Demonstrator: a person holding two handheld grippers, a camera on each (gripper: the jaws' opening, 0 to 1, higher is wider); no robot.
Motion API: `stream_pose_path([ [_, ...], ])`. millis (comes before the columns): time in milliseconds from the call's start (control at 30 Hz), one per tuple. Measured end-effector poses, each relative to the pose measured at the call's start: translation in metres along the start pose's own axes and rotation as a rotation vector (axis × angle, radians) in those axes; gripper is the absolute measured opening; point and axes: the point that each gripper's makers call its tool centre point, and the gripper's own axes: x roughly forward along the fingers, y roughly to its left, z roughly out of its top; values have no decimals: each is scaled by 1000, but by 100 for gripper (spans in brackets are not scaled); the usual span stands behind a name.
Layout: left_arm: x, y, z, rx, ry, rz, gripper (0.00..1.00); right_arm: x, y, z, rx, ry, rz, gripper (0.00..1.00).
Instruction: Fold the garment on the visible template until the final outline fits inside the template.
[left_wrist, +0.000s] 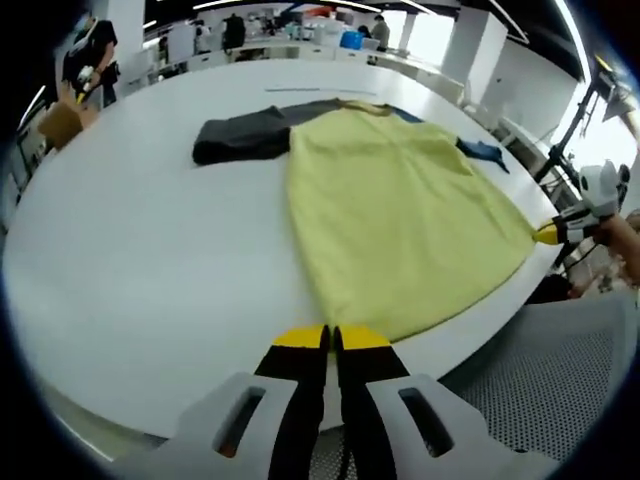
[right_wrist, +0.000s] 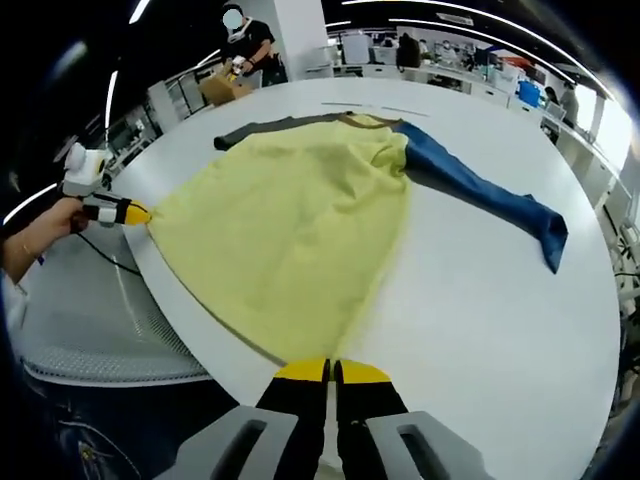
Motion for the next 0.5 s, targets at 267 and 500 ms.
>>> stream_pose_path([
  [267,-1,-6,-11,15,39,-7,0,-5,2,-12,45,23,-23,0],
  [500,-2,-9,-19,59,80,-5,0,-5,4,-20,27,51,-42,0],
])
